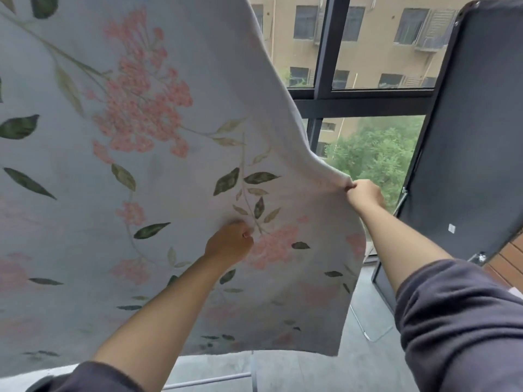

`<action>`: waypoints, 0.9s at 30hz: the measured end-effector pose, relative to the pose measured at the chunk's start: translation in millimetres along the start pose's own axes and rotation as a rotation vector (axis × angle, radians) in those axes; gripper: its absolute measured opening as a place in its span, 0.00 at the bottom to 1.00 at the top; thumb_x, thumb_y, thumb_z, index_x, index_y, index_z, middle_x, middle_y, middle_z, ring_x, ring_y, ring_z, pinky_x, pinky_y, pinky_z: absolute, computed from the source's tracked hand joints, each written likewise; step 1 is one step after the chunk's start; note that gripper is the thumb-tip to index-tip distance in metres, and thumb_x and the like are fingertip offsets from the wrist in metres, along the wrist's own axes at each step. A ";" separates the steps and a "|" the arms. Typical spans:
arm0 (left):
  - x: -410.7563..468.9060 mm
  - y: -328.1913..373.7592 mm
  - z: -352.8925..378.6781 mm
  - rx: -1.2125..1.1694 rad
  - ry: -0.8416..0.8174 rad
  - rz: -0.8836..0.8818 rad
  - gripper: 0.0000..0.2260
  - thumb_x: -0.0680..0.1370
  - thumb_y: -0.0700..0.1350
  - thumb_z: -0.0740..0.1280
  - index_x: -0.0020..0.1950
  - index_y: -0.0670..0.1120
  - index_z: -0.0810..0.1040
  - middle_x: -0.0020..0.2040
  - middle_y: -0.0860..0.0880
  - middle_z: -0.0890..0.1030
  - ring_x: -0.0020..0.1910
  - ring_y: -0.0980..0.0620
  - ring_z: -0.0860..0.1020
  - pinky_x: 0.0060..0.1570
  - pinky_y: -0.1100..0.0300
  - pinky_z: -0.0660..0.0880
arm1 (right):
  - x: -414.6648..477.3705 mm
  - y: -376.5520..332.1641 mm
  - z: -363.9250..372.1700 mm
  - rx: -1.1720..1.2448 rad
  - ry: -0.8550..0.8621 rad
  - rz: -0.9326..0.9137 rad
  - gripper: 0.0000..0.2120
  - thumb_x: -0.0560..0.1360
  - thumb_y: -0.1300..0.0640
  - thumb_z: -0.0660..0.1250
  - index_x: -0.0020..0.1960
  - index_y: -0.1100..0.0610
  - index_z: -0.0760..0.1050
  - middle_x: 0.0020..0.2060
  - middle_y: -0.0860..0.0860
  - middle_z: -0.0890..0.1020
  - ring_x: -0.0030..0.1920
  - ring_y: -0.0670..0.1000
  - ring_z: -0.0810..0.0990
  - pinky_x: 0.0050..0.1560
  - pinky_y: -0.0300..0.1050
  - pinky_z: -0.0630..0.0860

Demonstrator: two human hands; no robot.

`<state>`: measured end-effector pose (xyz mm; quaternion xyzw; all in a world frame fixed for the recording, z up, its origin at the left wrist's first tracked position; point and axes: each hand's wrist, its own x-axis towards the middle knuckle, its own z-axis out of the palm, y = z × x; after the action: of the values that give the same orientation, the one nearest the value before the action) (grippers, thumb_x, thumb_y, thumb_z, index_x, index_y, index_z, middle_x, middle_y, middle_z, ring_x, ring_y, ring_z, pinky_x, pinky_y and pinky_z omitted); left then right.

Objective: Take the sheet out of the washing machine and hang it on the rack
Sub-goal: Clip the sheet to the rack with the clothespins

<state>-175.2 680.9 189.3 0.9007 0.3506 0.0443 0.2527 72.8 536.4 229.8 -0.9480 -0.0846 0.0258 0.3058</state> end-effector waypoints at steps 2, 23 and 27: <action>0.6 -0.9 -1.9 0.002 0.009 -0.002 0.10 0.78 0.44 0.55 0.50 0.50 0.75 0.46 0.51 0.75 0.44 0.50 0.74 0.42 0.59 0.69 | 5.6 -15.9 10.8 0.207 -0.051 -0.001 0.14 0.69 0.58 0.62 0.50 0.58 0.81 0.50 0.61 0.81 0.53 0.62 0.79 0.54 0.51 0.75; -45.1 -69.1 -19.9 -0.110 -0.099 -0.022 0.12 0.80 0.45 0.59 0.61 0.48 0.74 0.66 0.48 0.72 0.62 0.47 0.73 0.59 0.59 0.68 | -128.6 -51.3 114.4 0.878 -0.466 -0.012 0.21 0.81 0.47 0.49 0.57 0.56 0.77 0.56 0.55 0.80 0.59 0.56 0.77 0.61 0.56 0.74; -71.5 -100.8 -25.9 -0.246 -0.048 -0.041 0.10 0.79 0.45 0.60 0.58 0.51 0.76 0.67 0.50 0.72 0.63 0.49 0.72 0.62 0.58 0.68 | -189.3 -44.9 119.3 0.924 -0.350 -0.082 0.18 0.78 0.49 0.53 0.62 0.51 0.75 0.56 0.50 0.79 0.60 0.52 0.76 0.63 0.56 0.73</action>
<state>-296.9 708.3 169.8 0.8563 0.3548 0.0603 0.3705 -132.1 607.5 158.7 -0.6907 -0.1518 0.2073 0.6760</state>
